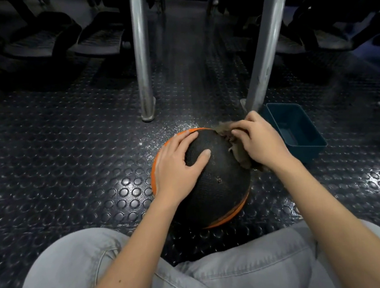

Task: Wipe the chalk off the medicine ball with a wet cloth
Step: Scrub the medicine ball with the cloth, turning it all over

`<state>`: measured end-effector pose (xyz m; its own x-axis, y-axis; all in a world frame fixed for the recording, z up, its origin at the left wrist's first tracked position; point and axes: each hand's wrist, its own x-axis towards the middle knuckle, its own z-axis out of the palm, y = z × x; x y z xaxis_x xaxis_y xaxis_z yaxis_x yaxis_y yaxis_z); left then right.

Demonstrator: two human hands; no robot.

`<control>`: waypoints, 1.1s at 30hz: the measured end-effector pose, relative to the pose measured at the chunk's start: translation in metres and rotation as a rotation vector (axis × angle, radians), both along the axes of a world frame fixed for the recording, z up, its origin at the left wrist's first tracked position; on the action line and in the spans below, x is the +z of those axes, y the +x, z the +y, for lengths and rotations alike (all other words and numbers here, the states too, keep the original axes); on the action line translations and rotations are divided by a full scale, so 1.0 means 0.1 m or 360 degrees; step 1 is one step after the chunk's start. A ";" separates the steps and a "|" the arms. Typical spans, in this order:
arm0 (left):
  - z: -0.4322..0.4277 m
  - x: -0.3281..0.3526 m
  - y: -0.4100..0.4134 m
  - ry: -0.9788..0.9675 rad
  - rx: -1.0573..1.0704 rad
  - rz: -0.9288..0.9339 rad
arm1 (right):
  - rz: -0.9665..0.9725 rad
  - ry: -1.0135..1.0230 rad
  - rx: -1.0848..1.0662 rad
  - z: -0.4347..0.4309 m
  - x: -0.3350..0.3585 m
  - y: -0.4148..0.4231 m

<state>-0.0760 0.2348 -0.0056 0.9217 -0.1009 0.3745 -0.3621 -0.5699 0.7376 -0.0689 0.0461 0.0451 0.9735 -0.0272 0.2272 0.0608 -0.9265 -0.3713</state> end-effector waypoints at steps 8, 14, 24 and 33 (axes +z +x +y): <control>0.02 -0.01 -0.01 -0.0009 -0.0008 -0.0057 | 0.0068 0.0539 0.0445 0.06 0.15 -0.10; 0.01 -0.01 -0.02 -0.0046 -0.0015 -0.0050 | -0.0043 0.0295 -0.0070 -0.23 0.12 -0.03; -0.01 0.02 -0.03 -0.0044 -0.0003 -0.0041 | 0.0033 0.0107 -0.0089 -0.12 0.14 -0.06; 0.00 0.01 -0.04 -0.0064 0.0012 -0.0031 | 0.0142 -0.0101 -0.0158 -0.10 0.16 -0.06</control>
<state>-0.0796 0.2345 -0.0042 0.9149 -0.0785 0.3961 -0.3725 -0.5428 0.7528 -0.0750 0.0358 0.0606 0.9832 -0.1123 0.1441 -0.0627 -0.9482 -0.3114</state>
